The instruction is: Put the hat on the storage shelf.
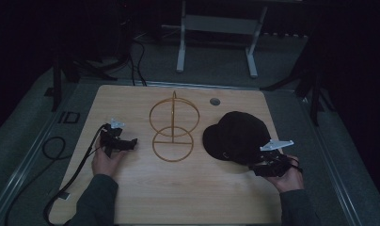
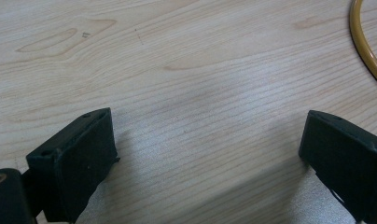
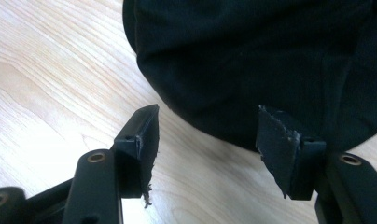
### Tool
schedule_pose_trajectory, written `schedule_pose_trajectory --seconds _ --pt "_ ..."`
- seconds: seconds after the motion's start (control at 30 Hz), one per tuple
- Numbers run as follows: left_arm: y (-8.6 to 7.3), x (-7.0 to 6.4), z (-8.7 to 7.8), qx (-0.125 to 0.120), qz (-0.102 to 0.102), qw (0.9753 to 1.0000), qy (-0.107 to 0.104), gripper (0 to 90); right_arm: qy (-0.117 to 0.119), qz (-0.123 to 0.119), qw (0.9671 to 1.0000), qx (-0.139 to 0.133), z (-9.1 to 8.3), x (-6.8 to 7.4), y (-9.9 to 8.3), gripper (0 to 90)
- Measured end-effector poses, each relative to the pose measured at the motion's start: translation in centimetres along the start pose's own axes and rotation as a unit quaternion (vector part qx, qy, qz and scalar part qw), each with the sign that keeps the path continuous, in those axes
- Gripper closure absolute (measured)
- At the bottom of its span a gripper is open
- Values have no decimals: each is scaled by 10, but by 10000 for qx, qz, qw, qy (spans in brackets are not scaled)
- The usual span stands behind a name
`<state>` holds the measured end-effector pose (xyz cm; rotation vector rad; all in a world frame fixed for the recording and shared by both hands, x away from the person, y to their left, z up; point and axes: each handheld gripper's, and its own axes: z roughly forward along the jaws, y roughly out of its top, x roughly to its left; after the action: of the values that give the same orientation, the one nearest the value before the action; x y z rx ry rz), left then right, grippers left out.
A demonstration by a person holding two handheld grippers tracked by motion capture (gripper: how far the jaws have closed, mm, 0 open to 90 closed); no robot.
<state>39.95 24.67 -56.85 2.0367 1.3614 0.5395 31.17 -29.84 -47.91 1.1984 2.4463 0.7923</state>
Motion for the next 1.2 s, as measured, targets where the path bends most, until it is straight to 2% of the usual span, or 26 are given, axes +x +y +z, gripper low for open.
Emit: schedule_pose_trajectory --seconds 0.5,1.2 --pt "0 0 0 0 1 10000 0 33 30 -81 10000 -10 -2 5 34 387" --pt "0 0 0 -1 1 10000 -1 33 101 -210 9997 -16 8 16 73 384"
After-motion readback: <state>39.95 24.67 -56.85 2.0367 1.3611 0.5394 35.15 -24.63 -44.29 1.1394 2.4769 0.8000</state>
